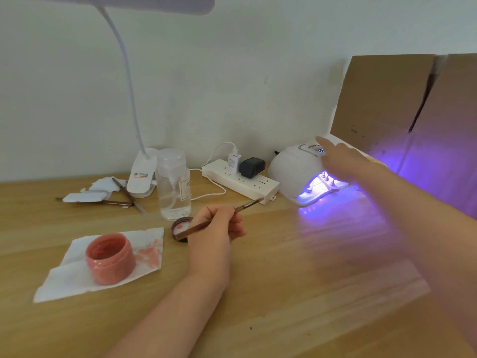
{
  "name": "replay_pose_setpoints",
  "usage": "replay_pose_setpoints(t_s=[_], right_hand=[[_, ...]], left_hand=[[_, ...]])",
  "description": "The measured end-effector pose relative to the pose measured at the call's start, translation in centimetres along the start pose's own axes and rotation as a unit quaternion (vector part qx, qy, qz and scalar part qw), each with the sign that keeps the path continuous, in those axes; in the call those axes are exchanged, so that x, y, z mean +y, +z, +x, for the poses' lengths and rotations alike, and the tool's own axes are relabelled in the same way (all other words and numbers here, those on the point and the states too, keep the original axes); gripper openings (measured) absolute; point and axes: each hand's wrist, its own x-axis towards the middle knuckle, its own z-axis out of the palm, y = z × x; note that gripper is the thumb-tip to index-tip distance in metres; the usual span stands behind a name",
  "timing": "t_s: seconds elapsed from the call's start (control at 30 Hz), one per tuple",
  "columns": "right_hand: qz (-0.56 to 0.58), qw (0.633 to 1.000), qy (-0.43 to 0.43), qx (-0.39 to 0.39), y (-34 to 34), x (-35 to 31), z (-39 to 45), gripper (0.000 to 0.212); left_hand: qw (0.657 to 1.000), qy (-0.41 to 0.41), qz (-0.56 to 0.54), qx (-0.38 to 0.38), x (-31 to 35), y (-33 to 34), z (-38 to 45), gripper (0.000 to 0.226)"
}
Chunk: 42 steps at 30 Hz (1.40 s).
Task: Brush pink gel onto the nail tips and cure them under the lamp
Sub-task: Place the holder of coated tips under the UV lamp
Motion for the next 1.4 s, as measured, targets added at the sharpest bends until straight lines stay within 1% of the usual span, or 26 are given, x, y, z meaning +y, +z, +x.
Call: replay_pose_setpoints(t_s=[0.1, 0.17, 0.23, 0.27, 0.37, 0.47, 0.63, 0.7, 0.77, 0.83, 0.87, 0.93, 1.0, 1.07, 1.17, 1.23, 1.27, 1.33, 1.4], right_hand=[[0.015, 0.998, -0.022, 0.057, -0.2, -0.8, -3.3, 0.068], [0.083, 0.988, -0.063, 0.115, -0.5, -2.4, -6.1, 0.058], [0.179, 0.966, -0.100, 0.158, -1.2, -4.6, -9.1, 0.044], [0.226, 0.952, -0.111, 0.172, -1.6, -5.9, -10.6, 0.040], [0.314, 0.913, -0.156, 0.209, -3.0, -10.3, -15.4, 0.041], [0.376, 0.884, -0.211, 0.178, -3.8, -14.5, -19.8, 0.041], [0.412, 0.874, -0.255, 0.044, -3.3, -20.9, -24.3, 0.045], [0.433, 0.864, -0.257, 0.011, -3.1, -23.0, -25.1, 0.046], [0.455, 0.853, -0.256, 0.007, -2.7, -24.7, -25.9, 0.046], [0.482, 0.844, -0.234, -0.007, -2.3, -26.2, -26.5, 0.045], [0.505, 0.834, -0.220, -0.021, -2.1, -26.8, -26.8, 0.045], [0.557, 0.804, -0.201, -0.054, -1.7, -27.9, -27.2, 0.046], [0.582, 0.789, -0.185, -0.069, -1.4, -28.7, -27.3, 0.047], [0.578, 0.793, -0.181, -0.065, -1.4, -29.9, -27.4, 0.047], [0.550, 0.816, -0.178, -0.020, -1.2, -31.8, -27.2, 0.049], [0.552, 0.818, -0.159, -0.013, -1.0, -33.1, -27.2, 0.051], [0.550, 0.820, -0.157, -0.016, -0.7, -33.9, -27.3, 0.053], [0.524, 0.834, -0.171, -0.028, 0.0, -35.6, -27.8, 0.055], [0.505, 0.840, -0.197, -0.040, 1.0, -37.5, -28.6, 0.055]], left_hand=[[1.000, -0.023, -0.018, -0.006, 1.5, -0.4, 0.2, 0.018], [1.000, -0.022, -0.013, -0.014, 2.5, -0.7, 0.3, 0.017], [1.000, -0.012, -0.003, -0.026, 3.5, -0.9, 0.3, 0.017], [1.000, -0.006, 0.001, -0.030, 4.0, -1.1, 0.3, 0.017], [0.999, 0.024, 0.040, -0.023, 5.4, -2.0, 0.1, 0.017], [0.992, 0.076, 0.101, -0.024, 7.1, -4.0, -0.5, 0.016], [0.981, 0.133, 0.137, -0.038, 9.4, -8.0, -2.6, 0.019], [0.976, 0.142, 0.161, -0.036, 10.0, -9.5, -3.3, 0.016], [0.974, 0.143, 0.173, -0.029, 10.3, -10.8, -3.8, 0.008], [0.975, 0.138, 0.172, -0.018, 10.7, -11.9, -4.0, 0.009], [0.975, 0.138, 0.171, -0.014, 10.9, -12.5, -4.2, 0.010], [0.975, 0.141, 0.173, -0.015, 11.4, -13.6, -4.4, 0.011], [0.971, 0.156, 0.177, -0.041, 11.7, -14.5, -4.7, 0.014], [0.961, 0.184, 0.194, -0.064, 12.3, -15.8, -4.9, 0.023], [0.937, 0.206, 0.273, -0.070, 13.4, -18.8, -4.5, 0.046], [0.913, 0.216, 0.343, -0.041, 14.5, -22.0, -3.8, 0.055], [0.897, 0.228, 0.378, -0.005, 15.3, -24.1, -3.2, 0.055], [0.854, 0.254, 0.443, 0.103, 17.4, -28.6, -1.9, 0.046], [0.810, 0.246, 0.486, 0.218, 19.8, -33.6, -0.6, 0.037]])
